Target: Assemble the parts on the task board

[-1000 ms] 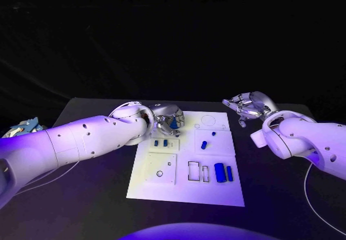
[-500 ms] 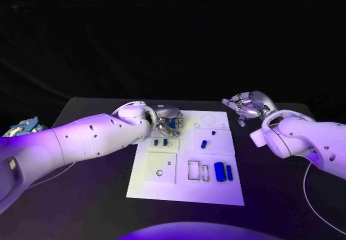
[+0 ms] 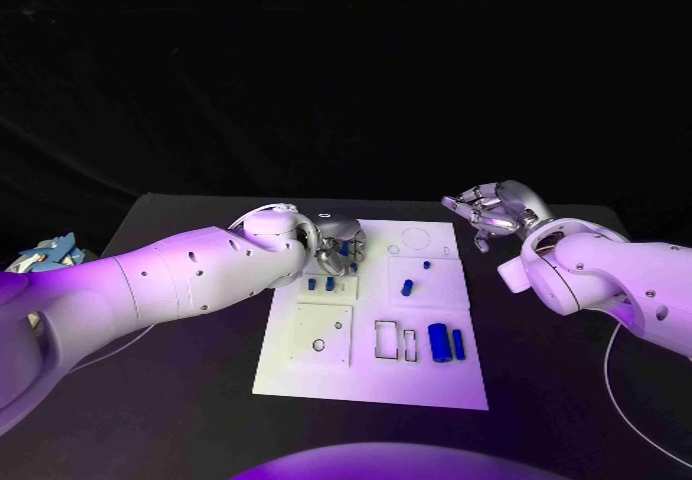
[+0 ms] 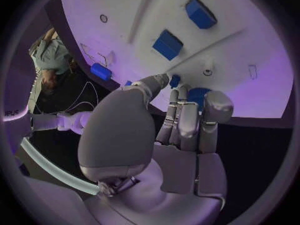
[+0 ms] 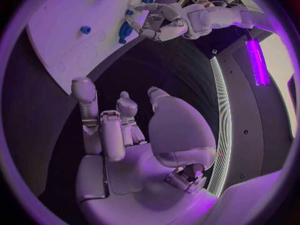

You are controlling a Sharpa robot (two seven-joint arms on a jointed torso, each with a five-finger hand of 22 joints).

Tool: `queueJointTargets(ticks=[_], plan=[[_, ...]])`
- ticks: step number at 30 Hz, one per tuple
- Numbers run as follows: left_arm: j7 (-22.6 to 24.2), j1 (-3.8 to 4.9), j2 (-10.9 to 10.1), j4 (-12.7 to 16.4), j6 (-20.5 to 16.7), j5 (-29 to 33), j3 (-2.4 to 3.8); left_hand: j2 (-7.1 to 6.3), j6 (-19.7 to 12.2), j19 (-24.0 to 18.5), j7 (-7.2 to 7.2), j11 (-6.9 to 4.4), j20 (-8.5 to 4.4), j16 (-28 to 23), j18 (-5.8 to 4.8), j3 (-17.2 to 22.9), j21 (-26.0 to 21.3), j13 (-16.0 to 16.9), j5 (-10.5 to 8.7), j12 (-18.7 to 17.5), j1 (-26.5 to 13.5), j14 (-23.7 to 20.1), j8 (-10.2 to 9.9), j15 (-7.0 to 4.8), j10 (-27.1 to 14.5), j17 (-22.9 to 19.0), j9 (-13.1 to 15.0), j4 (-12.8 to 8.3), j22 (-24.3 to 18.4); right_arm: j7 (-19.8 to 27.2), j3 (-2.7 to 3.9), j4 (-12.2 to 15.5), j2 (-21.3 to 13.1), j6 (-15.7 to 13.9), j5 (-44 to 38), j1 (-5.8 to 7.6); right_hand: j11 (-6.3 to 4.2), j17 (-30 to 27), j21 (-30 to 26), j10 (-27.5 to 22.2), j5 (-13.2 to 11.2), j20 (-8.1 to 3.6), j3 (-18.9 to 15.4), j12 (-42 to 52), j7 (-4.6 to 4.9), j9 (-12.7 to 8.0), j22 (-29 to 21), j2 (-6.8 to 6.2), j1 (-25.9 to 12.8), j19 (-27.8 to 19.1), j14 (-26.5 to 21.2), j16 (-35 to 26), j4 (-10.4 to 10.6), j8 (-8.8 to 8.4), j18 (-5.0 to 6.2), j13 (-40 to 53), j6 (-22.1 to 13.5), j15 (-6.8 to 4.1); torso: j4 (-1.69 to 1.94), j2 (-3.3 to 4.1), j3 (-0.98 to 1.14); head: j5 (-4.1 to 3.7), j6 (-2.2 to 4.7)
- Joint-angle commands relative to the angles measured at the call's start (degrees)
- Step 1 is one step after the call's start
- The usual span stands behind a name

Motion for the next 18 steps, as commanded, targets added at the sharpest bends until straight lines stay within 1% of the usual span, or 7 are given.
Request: queueJointTargets(ticks=[1,4,9,13,15,16,18], plan=[[-0.66,-0.03,0.25,-0.12,1.98,-0.65,-0.01,0.54,0.58,0.63,0.01,-0.02,-0.08,0.07,-0.74,0.61,0.4,-0.14,-0.02,-0.22,0.24,0.51,-0.28,-0.01,0.62,0.08,-0.09,-0.06,0.4,0.51,0.01,0.02,0.05,0.7,-0.13,-0.03,0.14,3.54,-0.38,-0.35,0.19,-0.29,-0.23,0.37,-0.01,-0.05,-0.02,0.46,0.02,0.09,3.0,-0.33,0.02,0.32,0.59,-0.03,-0.53,-0.38,0.01,-0.02,0.01,-0.06,-0.06],[-0.62,-0.06,0.41,-0.32,2.33,-0.66,-0.05,0.82,1.27,0.88,-0.03,-0.1,-0.11,0.05,-0.81,1.34,0.69,-0.33,-0.06,-0.38,0.51,0.72,-0.21,-0.08,1.45,-0.02,-0.1,-0.27,0.81,0.5,0.01,0.07,0.03,0.69,-0.13,-0.03,0.14,3.54,-0.38,-0.35,0.19,-0.29,-0.23,0.37,-0.01,-0.05,-0.02,0.46,0.02,0.09,3.0,-0.33,0.02,0.32,0.59,-0.03,-0.53,-0.38,0.01,-0.03,0.04,-0.05,-0.17],[-0.52,-0.23,0.67,-0.62,2.59,-0.66,-0.1,0.96,1.6,1.0,-0.08,-0.18,-0.15,0.06,-0.86,1.69,0.85,-0.43,-0.08,-0.48,0.54,0.83,-0.21,-0.13,1.91,0.01,-0.12,-0.34,1.06,0.5,0.01,0.1,0.03,0.7,-0.13,-0.03,0.13,3.55,-0.37,-0.24,0.35,-0.3,-0.31,0.48,-0.03,-0.1,0.04,0.59,0.14,0.13,3.01,-0.33,0.03,0.4,0.58,0.09,-0.51,-0.39,0.0,0.0,0.02,-0.12,-0.22],[-0.62,-0.43,0.87,-0.88,2.58,-0.64,-0.13,1.63,2.69,1.25,-0.24,-0.44,-0.29,0.12,-0.94,2.74,1.19,-0.65,-0.15,-0.72,0.85,1.06,-0.1,-0.36,3.26,0.08,-0.1,-0.69,1.54,0.49,0.01,0.11,0.03,0.7,-0.13,-0.03,0.13,3.55,-0.37,-0.24,0.35,-0.3,-0.31,0.48,-0.03,-0.1,0.04,0.59,0.14,0.13,3.01,-0.33,0.03,0.4,0.58,0.09,-0.51,-0.39,0.01,-0.01,0.03,-0.1,-0.26],[-0.67,-0.49,0.91,-0.95,2.48,-0.58,-0.14,1.91,2.9,1.27,-0.2,-0.44,-0.32,0.14,-0.95,3.06,1.23,-0.73,-0.24,-0.85,0.83,1.11,-0.15,-0.4,3.56,0.09,-0.12,-0.71,1.58,0.5,0.01,0.1,0.04,0.69,-0.13,-0.03,0.13,3.55,-0.47,-0.32,0.37,-0.3,-0.33,0.42,-0.03,-0.11,-0.05,0.61,0.16,0.09,3.01,-0.33,0.03,0.42,0.6,-0.02,-0.51,-0.39,0.0,-0.05,0.03,-0.13,-0.36],[-0.69,-0.52,0.93,-0.99,2.4,-0.52,-0.14,2.33,3.04,1.32,-0.2,-0.49,-0.31,0.14,-0.99,3.47,1.31,-0.82,-0.49,-1.04,0.87,1.15,-0.25,-0.44,3.81,0.09,-0.16,-0.76,1.7,0.51,0.01,0.09,0.05,0.69,-0.13,-0.03,0.13,3.55,-0.47,-0.32,0.37,-0.3,-0.33,0.42,-0.03,-0.11,-0.05,0.61,0.16,0.09,3.01,-0.33,0.03,0.42,0.6,-0.02,-0.51,-0.39,0.02,-0.07,0.02,-0.14,-0.38],[-0.72,-0.57,0.96,-1.04,2.2,-0.44,-0.15,2.55,3.17,1.39,-0.19,-0.53,-0.31,0.19,-1.02,3.66,1.41,-0.86,-0.66,-1.11,0.82,1.2,-0.29,-0.45,4.05,0.19,-0.17,-0.76,1.88,0.52,0.01,0.07,0.07,0.69,-0.13,-0.03,0.13,3.55,-0.47,-0.32,0.37,-0.3,-0.33,0.42,-0.03,-0.11,-0.05,0.61,0.16,0.09,3.01,-0.33,0.03,0.42,0.6,-0.02,-0.51,-0.39,0.05,-0.06,0.01,-0.13,-0.37]])
